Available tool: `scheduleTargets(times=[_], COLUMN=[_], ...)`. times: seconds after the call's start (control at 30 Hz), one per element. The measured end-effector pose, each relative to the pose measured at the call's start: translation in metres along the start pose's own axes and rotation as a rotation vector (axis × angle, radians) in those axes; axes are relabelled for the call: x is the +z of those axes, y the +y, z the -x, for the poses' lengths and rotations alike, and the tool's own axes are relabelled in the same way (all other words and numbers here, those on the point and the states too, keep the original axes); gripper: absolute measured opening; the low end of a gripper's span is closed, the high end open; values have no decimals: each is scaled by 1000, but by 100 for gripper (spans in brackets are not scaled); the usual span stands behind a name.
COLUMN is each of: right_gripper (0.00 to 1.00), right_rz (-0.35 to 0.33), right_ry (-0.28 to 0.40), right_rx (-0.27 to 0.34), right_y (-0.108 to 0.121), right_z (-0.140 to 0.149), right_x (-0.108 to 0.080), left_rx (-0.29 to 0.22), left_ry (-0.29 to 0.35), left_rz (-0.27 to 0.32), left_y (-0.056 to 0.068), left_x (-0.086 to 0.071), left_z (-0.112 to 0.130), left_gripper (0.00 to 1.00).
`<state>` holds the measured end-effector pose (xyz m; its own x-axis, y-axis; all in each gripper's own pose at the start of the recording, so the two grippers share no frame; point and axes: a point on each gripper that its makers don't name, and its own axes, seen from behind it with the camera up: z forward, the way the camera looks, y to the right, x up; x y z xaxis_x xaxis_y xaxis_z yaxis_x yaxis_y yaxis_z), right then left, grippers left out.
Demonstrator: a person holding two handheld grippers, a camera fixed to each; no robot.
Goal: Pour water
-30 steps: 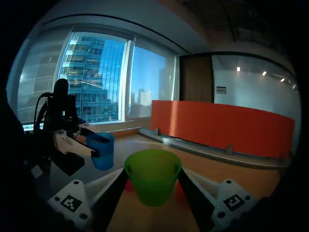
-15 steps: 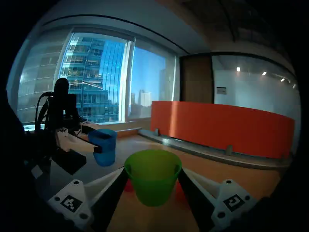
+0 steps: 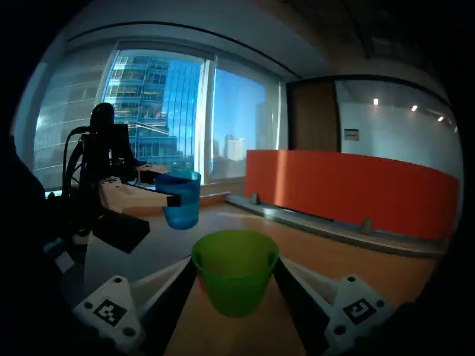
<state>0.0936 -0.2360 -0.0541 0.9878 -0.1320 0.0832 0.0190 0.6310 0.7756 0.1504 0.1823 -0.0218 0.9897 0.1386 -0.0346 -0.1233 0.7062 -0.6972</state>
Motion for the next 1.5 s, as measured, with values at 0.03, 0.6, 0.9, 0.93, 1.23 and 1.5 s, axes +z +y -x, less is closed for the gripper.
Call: scheduleTargets(times=[0.03,0.6,0.9,0.93,1.23,1.5], right_gripper=[90,90,90,90,90,90], right_rz=[-5,-87,-116,-120,-146,-161], right_ry=[0,-8,-9,-8,-6,-7], right_rx=[1,-3,-3,-3,-2,-4], right_y=[-2,-34,-48,-49,-60,-65], right_z=[1,10,12,12,11,12], right_x=[1,18,25,25,29,32], left_rx=[8,169,271,280,368,435], left_ry=[1,-5,-3,-3,-12,-20], left_rz=[-1,-31,-49,-50,-61,-67], left_y=[0,-8,-10,-10,-8,-7], left_x=[0,0,1,1,3,6], left_z=[-2,-24,-40,-41,-51,-56], left_gripper=[86,86,86,86,86,86])
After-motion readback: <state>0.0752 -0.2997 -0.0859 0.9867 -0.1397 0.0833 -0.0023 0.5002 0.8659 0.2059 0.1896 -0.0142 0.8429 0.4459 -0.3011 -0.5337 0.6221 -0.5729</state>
